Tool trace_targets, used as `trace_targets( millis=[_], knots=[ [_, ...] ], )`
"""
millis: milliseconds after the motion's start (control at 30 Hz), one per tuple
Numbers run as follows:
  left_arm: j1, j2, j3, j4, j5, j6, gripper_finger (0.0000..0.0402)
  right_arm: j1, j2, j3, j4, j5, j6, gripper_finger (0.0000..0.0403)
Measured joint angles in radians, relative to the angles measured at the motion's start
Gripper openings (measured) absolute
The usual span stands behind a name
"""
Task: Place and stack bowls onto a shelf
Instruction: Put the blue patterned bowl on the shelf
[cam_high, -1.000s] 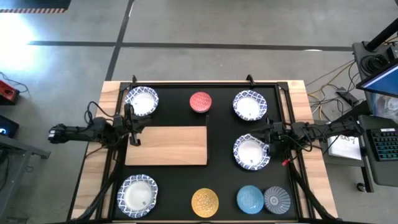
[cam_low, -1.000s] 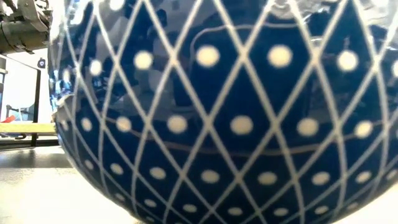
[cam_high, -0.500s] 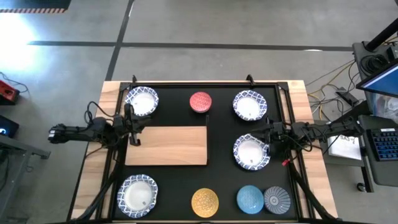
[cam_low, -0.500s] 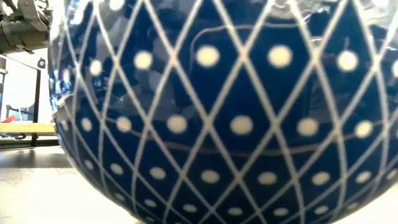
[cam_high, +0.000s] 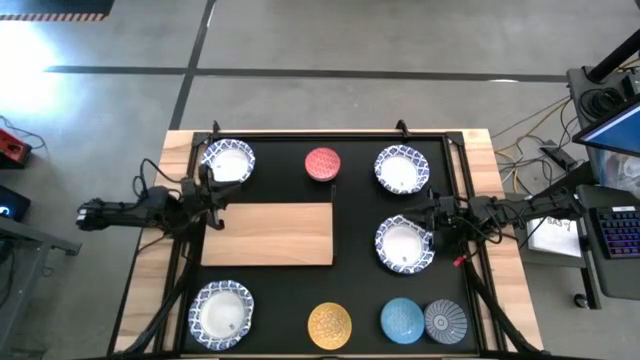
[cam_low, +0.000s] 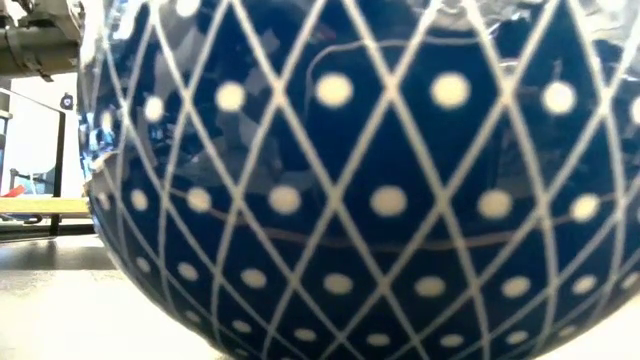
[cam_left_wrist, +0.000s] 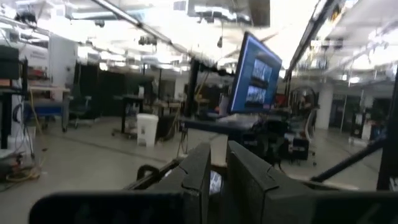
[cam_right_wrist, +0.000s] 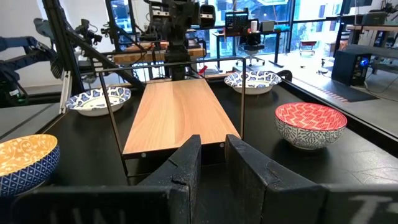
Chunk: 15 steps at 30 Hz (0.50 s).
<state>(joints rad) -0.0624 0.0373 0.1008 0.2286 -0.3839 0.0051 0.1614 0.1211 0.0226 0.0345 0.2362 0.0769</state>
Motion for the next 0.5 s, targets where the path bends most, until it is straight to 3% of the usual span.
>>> trace_targets(
  millis=[133, 333, 500],
  knots=[
    [0.001, 0.052, 0.103, -0.126, -0.018, -0.002, 0.0036, 0.000, 0.000, 0.000, 0.000, 0.000, 0.000, 0.0063],
    [0.001, 0.169, 0.289, -0.444, -0.206, -0.112, 0.0036, 0.000, 0.000, 0.000, 0.000, 0.000, 0.000, 0.0063],
    [0.001, 0.331, 0.482, -0.693, -0.275, -0.184, 0.0036, 0.000, 0.000, 0.000, 0.000, 0.000, -0.001, 0.0063]
  ],
)
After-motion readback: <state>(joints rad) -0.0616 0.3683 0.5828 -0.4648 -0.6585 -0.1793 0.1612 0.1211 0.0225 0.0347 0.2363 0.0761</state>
